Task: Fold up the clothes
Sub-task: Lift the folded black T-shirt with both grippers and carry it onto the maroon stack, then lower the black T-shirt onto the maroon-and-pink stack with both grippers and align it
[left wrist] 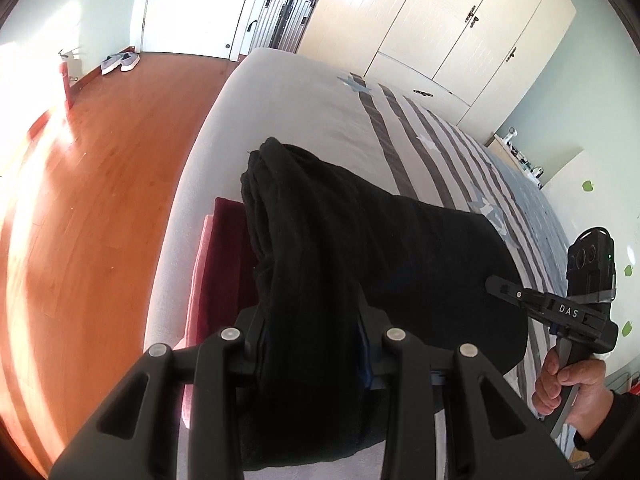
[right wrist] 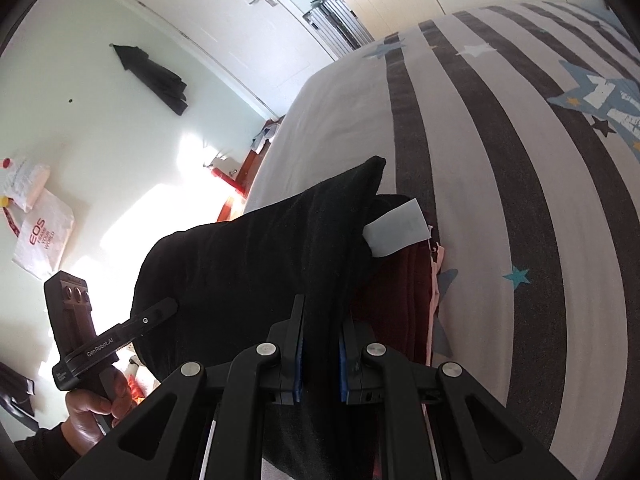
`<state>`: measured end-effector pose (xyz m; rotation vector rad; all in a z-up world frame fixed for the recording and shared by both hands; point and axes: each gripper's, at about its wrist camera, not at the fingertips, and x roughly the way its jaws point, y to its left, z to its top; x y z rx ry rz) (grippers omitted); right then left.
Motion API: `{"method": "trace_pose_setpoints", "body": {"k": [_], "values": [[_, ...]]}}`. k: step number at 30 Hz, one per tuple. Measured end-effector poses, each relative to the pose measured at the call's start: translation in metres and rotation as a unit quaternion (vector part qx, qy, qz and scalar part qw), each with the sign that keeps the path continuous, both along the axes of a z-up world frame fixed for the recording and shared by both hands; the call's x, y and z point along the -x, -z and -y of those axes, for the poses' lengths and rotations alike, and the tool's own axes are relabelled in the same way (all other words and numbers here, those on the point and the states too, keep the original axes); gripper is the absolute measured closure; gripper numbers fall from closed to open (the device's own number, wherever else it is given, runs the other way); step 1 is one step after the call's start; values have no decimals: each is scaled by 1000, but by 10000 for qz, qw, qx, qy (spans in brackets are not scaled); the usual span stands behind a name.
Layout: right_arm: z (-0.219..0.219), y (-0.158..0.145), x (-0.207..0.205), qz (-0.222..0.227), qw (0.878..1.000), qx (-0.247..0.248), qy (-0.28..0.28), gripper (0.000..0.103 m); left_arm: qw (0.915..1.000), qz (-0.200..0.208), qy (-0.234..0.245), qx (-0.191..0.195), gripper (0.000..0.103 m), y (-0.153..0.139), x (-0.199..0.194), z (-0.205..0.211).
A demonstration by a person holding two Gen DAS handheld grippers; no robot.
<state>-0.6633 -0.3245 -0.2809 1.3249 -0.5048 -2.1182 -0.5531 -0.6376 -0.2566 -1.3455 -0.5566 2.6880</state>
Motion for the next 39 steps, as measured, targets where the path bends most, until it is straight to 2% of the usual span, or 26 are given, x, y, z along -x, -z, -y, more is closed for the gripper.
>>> {"method": "trace_pose_setpoints", "body": {"k": [4,6,9,12,14,16,17,18,19,20,21,22,24,28,31,33,35,36,39], "values": [[1,10,-3,1,9999,-82,-71,91,9998,42,-36,214,69,15,2,1],[1,14,-5,-1,9999,-106,-102,89,9997,50,-167,157,55,21,1,5],[-10,15,-1,111,9999,11,-50,80,9992,14,-410,-28,48,17,2,10],[-26,-1,-1,-154,9997,-177,49,77,9970,-230,-641,368,47,-4,-9,11],[-34,-13,-6,-490,9971,-564,170,75,9911,-315,-826,996,46,-17,-13,8],[-35,-22,-7,-795,9888,-1213,364,75,9826,-374,-871,1598,46,-23,-11,2],[-33,-24,-5,-852,9843,-1480,442,75,9786,-417,-752,1869,53,-27,-7,-8],[-31,-26,-4,-916,9810,-1638,499,75,9743,-464,-645,2109,71,-30,-2,-18],[-24,-30,-3,-1006,9802,-1633,489,75,9733,-541,-622,2143,77,-34,4,-23],[-12,-35,-1,-1118,9798,-1603,429,75,9730,-611,-601,2144,83,-38,10,-29],[0,-40,0,-1229,9792,-1572,368,75,9774,-630,-596,1928,88,-39,19,-30],[13,-44,1,-1347,9783,-1548,299,75,9810,-640,-592,1735,89,-39,29,-31],[42,-51,3,-1568,9758,-1515,138,75,9825,-524,-588,1689,93,-30,51,-34],[78,-37,9,-1427,9793,-1435,-69,75,9842,-62,-698,1623,94,11,78,-24],[83,-16,20,-1324,9796,-1512,-84,81,9874,-92,-773,1378,94,28,75,-11],[77,-5,27,-1267,9804,-1506,-95,87,9875,-136,-821,1339,94,27,70,-8],[68,-4,29,-1257,9820,-1408,30,100,9875,-179,-868,1301,94,27,65,-6],[63,-3,30,-1254,9826,-1371,84,103,9875,-200,-892,1282,94,26,62,-5],[56,0,26,-1331,9826,-1295,73,103,9873,-259,-963,1233,94,25,55,-2]]}}
